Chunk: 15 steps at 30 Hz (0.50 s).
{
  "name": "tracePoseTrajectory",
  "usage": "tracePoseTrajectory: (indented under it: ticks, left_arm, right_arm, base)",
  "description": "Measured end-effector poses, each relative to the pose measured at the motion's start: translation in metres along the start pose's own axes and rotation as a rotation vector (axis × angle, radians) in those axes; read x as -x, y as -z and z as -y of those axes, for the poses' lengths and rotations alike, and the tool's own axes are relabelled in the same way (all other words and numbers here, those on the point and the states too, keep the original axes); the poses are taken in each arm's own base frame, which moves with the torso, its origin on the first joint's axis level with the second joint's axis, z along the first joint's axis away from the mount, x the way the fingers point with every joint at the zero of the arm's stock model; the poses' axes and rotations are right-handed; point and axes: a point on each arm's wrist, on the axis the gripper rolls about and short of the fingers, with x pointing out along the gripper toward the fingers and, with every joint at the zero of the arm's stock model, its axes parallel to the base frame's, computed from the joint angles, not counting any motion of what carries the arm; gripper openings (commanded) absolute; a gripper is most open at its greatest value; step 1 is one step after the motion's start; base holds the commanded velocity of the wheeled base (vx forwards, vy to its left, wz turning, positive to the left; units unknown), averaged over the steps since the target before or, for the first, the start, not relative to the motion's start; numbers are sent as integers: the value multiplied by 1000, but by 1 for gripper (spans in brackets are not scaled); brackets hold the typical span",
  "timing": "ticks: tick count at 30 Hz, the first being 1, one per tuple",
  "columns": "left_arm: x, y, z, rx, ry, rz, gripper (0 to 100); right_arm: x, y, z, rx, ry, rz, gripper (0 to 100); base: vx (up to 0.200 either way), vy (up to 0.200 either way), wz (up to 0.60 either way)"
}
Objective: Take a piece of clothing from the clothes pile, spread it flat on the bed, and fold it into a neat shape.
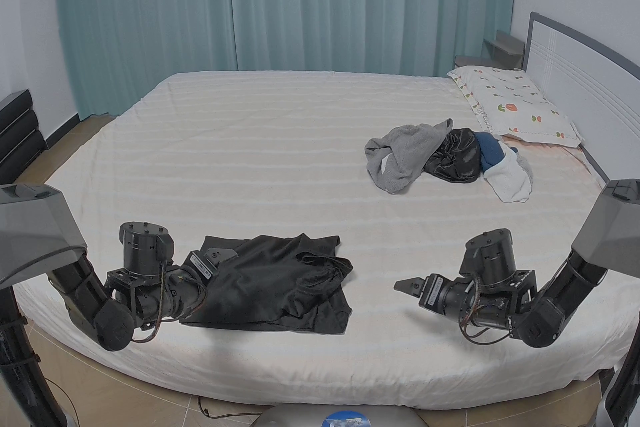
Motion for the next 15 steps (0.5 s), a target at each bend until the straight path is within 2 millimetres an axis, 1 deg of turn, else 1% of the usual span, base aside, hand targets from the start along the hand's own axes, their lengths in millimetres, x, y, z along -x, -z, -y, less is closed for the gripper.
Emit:
tracePoseTrajectory:
  ticks: [3, 7, 10, 15]
  left_arm:
    - [-1, -13, -5, 28, 13, 17, 100]
    - [-4, -27, -13, 55, 25, 49, 100]
    - [-8, -31, -17, 64, 18, 58, 100]
    - [-13, -32, -23, 72, 1, 57, 100]
  right_arm:
    - [-5, -1, -16, 22, -24, -3, 100]
    - [-10, -1, -26, 36, -43, -3, 100]
    - [-15, 1, -29, 43, -48, -8, 100]
    - [-23, 5, -31, 50, -46, -15, 100]
  base:
    - [0, 200, 0]
    - [0, 200, 0]
    - [0, 200, 0]
    - [0, 200, 0]
